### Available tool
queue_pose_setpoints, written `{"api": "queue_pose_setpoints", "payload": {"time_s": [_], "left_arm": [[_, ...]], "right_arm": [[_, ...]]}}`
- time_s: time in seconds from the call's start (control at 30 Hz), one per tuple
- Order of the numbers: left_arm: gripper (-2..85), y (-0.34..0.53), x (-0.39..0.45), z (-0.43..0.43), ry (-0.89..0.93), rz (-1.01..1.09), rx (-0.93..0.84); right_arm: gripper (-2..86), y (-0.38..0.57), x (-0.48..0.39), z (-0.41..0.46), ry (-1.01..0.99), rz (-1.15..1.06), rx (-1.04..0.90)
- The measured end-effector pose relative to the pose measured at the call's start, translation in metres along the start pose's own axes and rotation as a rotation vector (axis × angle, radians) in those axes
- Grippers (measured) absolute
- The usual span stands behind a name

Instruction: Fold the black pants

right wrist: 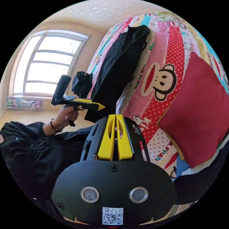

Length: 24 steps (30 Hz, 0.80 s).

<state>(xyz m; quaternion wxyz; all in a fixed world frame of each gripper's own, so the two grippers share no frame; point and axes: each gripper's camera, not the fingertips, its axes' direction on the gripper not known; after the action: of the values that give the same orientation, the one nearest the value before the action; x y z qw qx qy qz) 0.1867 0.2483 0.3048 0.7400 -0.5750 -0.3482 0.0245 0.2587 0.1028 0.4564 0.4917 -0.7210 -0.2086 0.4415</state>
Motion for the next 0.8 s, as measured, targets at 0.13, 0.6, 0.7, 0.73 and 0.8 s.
{"api": "queue_pose_setpoints", "payload": {"time_s": [0.13,0.6,0.7,0.73,0.8], "left_arm": [[-0.8,0.001,-0.023,-0.004,0.141,-0.034,0.014],[-0.8,0.017,-0.147,-0.04,0.577,0.007,0.094],[-0.9,0.017,-0.178,-0.046,0.719,-0.007,0.09],[-0.9,0.017,-0.185,-0.046,0.749,-0.009,0.088],[-0.9,0.018,-0.21,-0.049,0.839,-0.022,0.078]], "right_arm": [[5.7,-0.09,0.007,-0.023,-0.021,0.028,0.092],[15.0,-0.393,0.051,0.049,0.127,0.396,0.367],[14.8,-0.433,0.041,0.08,0.165,0.405,0.358],[14.4,-0.445,0.037,0.096,0.136,0.408,0.36],[13.0,-0.46,0.027,0.117,0.125,0.428,0.373]]}}
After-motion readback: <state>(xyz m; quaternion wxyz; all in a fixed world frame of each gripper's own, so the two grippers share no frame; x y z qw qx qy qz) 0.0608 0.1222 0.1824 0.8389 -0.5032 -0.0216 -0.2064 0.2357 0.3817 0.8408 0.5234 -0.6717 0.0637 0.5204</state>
